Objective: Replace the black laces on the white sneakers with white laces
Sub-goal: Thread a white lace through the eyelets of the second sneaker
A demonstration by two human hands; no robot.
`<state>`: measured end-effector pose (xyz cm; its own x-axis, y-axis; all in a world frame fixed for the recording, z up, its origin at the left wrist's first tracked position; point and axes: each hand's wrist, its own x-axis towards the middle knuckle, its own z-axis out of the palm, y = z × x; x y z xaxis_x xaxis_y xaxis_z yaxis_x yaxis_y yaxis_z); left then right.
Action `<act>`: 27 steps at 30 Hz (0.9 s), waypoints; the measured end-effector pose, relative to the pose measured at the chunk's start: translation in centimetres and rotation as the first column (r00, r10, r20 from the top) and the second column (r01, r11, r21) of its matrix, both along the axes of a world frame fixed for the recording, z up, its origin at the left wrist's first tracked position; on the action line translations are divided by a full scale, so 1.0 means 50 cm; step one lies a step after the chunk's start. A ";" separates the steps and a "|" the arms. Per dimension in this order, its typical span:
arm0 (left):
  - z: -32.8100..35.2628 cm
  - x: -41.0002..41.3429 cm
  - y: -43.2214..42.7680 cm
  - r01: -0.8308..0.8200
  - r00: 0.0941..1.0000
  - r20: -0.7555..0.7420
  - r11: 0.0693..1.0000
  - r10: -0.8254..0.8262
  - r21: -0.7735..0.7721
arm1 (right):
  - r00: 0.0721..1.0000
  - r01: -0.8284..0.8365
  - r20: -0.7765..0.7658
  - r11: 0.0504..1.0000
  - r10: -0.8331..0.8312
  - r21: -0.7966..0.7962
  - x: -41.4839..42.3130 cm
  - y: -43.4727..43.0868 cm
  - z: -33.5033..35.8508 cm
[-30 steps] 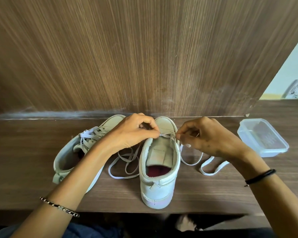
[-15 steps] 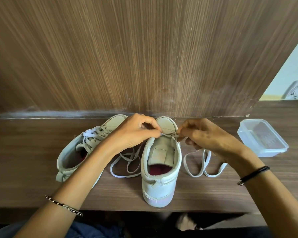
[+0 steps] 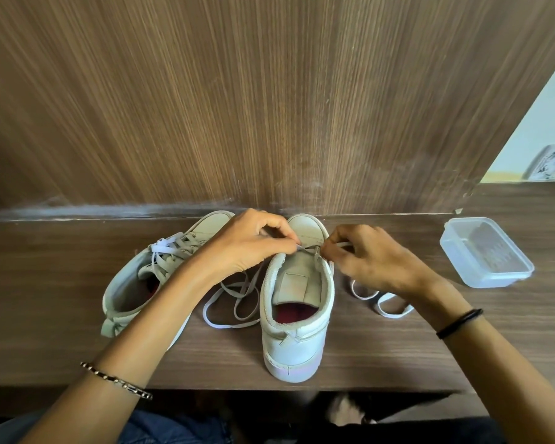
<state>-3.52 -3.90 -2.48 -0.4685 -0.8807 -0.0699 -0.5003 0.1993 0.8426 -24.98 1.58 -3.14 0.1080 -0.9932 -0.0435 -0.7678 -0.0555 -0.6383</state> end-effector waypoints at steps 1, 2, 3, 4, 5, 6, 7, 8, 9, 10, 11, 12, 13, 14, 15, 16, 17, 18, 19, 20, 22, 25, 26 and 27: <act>0.000 0.001 0.000 0.001 1.000 0.001 1.000 -0.001 0.003 | 0.978 0.067 0.186 0.983 -0.099 0.169 0.010 -0.002 -0.002; -0.001 0.001 -0.001 0.004 1.000 0.001 1.000 -0.004 0.005 | 0.889 0.102 0.389 0.932 -0.243 0.349 0.016 -0.007 -0.003; -0.001 0.001 -0.001 0.009 1.000 0.003 1.000 -0.009 0.008 | 0.760 0.080 0.529 0.862 -0.377 0.501 0.022 -0.011 0.002; -0.001 0.000 0.000 0.011 1.000 0.001 1.000 -0.011 0.010 | 0.664 0.039 0.591 0.810 -0.458 0.584 0.021 -0.014 0.003; 0.001 0.000 0.002 0.008 1.000 -0.003 1.000 -0.008 0.011 | 0.628 0.009 0.613 0.791 -0.480 0.611 0.019 -0.014 0.003; 0.002 0.000 0.003 0.007 1.000 -0.004 1.000 -0.007 0.006 | 0.649 0.013 0.608 0.806 -0.457 0.592 0.014 -0.013 0.000; 0.003 0.001 0.003 0.007 1.000 -0.003 1.000 -0.007 0.004 | 0.723 0.042 0.574 0.853 -0.385 0.520 0.009 -0.011 -0.004; 0.004 0.001 0.003 0.006 1.000 -0.003 1.000 -0.006 0.007 | 0.812 0.073 0.506 0.911 -0.290 0.406 0.006 -0.007 -0.006; 0.006 0.001 0.005 0.010 1.000 -0.001 1.000 -0.010 0.011 | 0.888 0.086 0.417 0.960 -0.195 0.266 0.002 -0.001 -0.006; 0.006 0.002 0.005 0.007 1.000 0.003 1.000 -0.007 0.010 | 0.938 0.077 0.328 0.989 -0.115 0.126 -0.006 0.001 -0.005; 0.007 0.002 0.006 0.005 1.000 0.006 1.000 -0.005 0.008 | 0.960 0.042 0.277 0.999 -0.047 0.023 -0.016 0.004 -0.001; 0.008 0.001 0.007 0.000 1.000 0.010 1.000 0.000 0.007 | 0.971 -0.019 0.239 0.999 0.029 -0.044 -0.025 0.003 0.000; 0.009 0.001 0.008 -0.003 1.000 0.007 1.000 0.003 0.012 | 0.976 -0.094 0.184 0.989 0.115 -0.118 -0.033 0.005 0.003; 0.009 0.000 0.008 -0.005 1.000 0.004 1.000 0.005 0.020 | 0.980 -0.166 0.074 0.965 0.184 -0.204 -0.040 0.002 0.002; 0.010 0.000 0.010 -0.005 1.000 0.002 1.000 0.005 0.028 | 0.971 -0.236 -0.047 0.926 0.233 -0.293 -0.044 0.001 0.000; 0.012 0.000 0.011 -0.004 1.000 0.002 0.999 0.004 0.033 | 0.955 -0.296 -0.140 0.887 0.263 -0.355 -0.043 0.000 -0.009; 0.013 0.002 0.011 -0.005 1.000 0.001 0.999 0.004 0.034 | 0.944 -0.322 -0.199 0.864 0.263 -0.387 -0.041 -0.001 -0.017; 0.013 0.003 0.010 -0.005 1.000 0.004 0.999 0.005 0.035 | 0.942 -0.324 -0.229 0.851 0.247 -0.415 -0.038 -0.001 -0.023; 0.013 0.004 0.009 -0.007 1.000 0.011 0.999 0.007 0.035 | 0.944 -0.309 -0.252 0.831 0.211 -0.463 -0.034 0.000 -0.026; 0.014 0.005 0.008 -0.007 1.000 0.021 0.999 0.006 0.036 | 0.944 -0.299 -0.284 0.804 0.170 -0.514 -0.033 0.001 -0.027; 0.017 0.009 0.010 0.003 0.999 0.041 0.999 -0.005 0.043 | 0.926 -0.327 -0.354 0.748 0.131 -0.578 -0.034 0.004 -0.025; 0.019 0.015 0.009 0.004 0.999 0.051 0.998 -0.007 0.062 | 0.927 -0.295 -0.359 0.797 0.106 -0.527 -0.033 0.007 -0.025; 0.018 0.016 0.009 0.002 0.998 0.055 0.998 -0.005 0.066 | 0.945 -0.232 -0.317 0.849 0.081 -0.475 -0.030 0.009 -0.021; 0.017 0.017 0.008 0.000 0.998 0.063 0.998 -0.004 0.062 | 0.963 -0.167 -0.263 0.901 0.061 -0.400 -0.028 0.011 -0.018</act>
<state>-2.67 -3.48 -1.65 -0.4634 -0.8728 -0.1534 -0.5525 0.1492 0.8201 -26.36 2.13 -4.06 0.2601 -0.9072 0.3306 -0.8658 -0.3707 -0.3360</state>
